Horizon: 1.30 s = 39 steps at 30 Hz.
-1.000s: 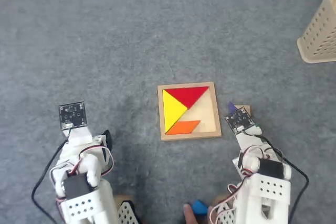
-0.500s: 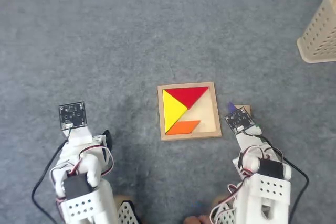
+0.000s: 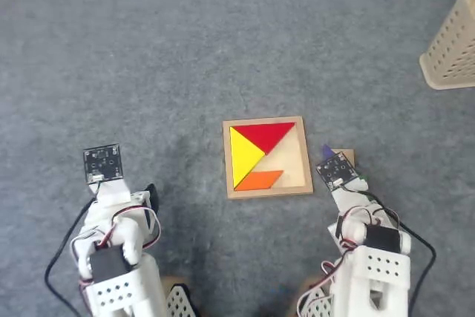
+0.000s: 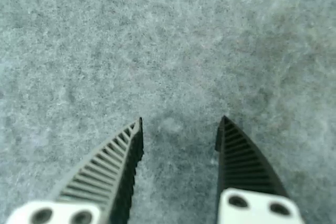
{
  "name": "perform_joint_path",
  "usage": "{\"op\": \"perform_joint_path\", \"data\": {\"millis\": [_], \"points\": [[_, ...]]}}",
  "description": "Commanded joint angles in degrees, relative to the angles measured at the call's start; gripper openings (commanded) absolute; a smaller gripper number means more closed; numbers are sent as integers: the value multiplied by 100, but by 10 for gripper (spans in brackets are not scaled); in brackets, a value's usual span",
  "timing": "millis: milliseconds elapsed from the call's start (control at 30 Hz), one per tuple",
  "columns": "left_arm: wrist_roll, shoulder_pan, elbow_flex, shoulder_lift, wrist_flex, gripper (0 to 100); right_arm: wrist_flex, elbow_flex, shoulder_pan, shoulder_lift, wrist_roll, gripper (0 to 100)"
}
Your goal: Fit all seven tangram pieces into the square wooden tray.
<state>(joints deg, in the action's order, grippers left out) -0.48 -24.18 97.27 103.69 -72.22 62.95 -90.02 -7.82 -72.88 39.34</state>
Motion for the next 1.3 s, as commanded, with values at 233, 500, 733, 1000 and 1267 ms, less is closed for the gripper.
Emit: {"op": "perform_joint_path", "data": {"millis": [233, 500, 733, 1000, 1267], "points": [[-26, 9, -75, 79, -26, 216, -101, 220, 92, 57, 123, 46], [-26, 9, -75, 79, -26, 216, -119, 220, 101, 57, 123, 45], [-26, 9, -75, 79, -26, 216, -242, 176, 101, 57, 114, 44], [-26, 9, -75, 79, -26, 216, -233, 176, 101, 57, 114, 44], [-26, 9, -75, 79, -26, 216, -391, 167, 101, 57, 79, 44]]}}
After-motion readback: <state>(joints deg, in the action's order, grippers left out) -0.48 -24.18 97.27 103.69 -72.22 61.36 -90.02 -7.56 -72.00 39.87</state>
